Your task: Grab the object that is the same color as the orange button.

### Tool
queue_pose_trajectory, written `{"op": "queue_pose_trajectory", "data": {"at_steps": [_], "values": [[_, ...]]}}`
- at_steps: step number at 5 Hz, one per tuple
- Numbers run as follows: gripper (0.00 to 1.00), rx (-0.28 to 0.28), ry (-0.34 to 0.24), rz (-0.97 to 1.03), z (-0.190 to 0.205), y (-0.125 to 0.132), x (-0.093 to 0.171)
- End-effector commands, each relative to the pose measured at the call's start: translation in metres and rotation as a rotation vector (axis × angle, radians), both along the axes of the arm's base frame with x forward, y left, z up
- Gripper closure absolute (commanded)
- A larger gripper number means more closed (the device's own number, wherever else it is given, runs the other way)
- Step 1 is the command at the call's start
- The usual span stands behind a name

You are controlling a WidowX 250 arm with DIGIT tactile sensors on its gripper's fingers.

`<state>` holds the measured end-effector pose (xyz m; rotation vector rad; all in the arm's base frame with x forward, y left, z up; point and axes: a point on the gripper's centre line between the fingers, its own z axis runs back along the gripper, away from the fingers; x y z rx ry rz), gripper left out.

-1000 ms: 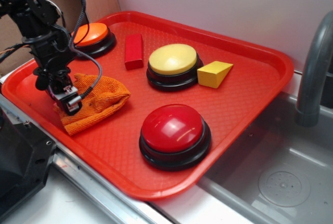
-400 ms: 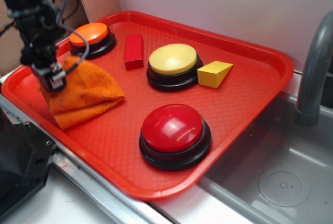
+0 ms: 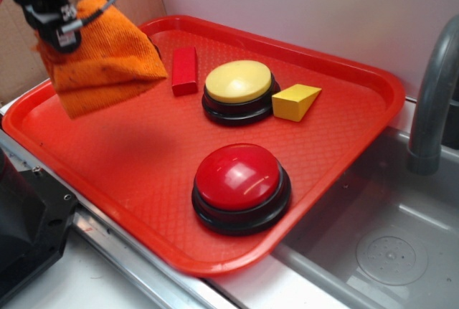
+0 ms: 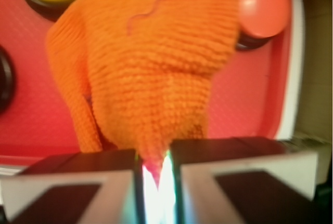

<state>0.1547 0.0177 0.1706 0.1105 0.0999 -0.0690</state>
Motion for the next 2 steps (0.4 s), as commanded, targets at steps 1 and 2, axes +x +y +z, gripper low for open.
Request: {"op": "queue_pose_trajectory", "data": {"at_steps": [1,2], "values": [[1.00,0.050,-0.074,-0.024,0.0771,-0.0369,0.0082],[1.00,0.092,-0.035,-0.022,0.0789,-0.0379,0.0093]]}}
